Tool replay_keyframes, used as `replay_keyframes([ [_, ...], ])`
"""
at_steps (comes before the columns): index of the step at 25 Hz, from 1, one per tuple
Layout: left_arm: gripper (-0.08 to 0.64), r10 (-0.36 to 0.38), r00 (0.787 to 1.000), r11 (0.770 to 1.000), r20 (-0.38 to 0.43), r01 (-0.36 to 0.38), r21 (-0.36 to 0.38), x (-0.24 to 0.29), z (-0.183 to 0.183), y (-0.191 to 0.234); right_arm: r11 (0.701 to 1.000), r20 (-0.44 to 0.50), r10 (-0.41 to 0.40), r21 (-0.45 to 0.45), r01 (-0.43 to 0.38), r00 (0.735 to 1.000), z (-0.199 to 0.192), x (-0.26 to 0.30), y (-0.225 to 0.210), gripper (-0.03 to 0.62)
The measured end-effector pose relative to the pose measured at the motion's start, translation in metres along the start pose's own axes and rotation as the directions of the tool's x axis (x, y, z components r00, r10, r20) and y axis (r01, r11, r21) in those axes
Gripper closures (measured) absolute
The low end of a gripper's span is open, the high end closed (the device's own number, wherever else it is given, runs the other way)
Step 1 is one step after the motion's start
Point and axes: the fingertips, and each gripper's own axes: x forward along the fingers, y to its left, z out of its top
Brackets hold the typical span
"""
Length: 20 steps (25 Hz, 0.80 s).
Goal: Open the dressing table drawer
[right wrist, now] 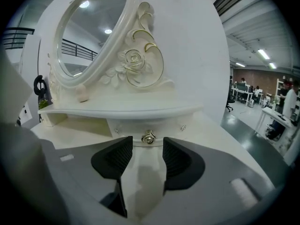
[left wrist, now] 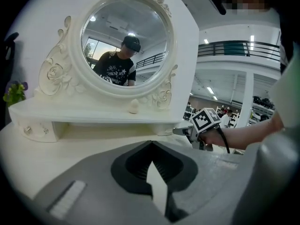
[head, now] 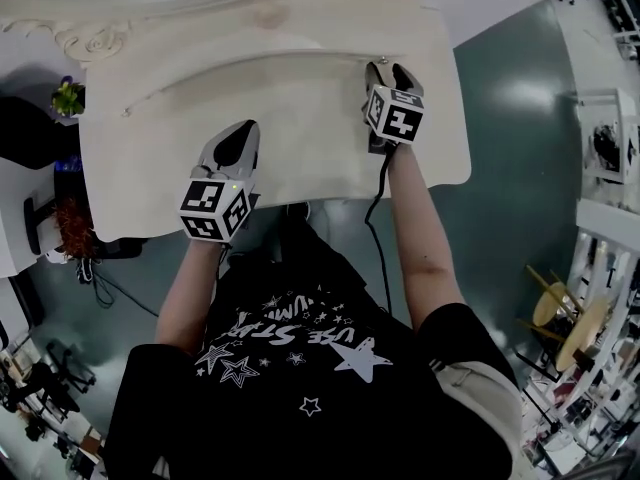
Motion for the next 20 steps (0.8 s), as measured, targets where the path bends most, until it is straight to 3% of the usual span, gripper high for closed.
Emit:
replay_keyframes([
  [9,0.558,0.017,1.000,1.000,-0.009,-0.017,-0.011,0.016,-0.001,0.007,0.999,0.008,0.004,-0.039,-0.004,1.000,0.001,0.018,-0.001,0.446],
  [20,0.558,0.012,1.000,1.000,-0.012,-0.012,0.011,0.016,0.006,-0.002,1.000,0.004,0.016,-0.019,-0.016,1.000,-0.006,0.008,0.000,0.462],
])
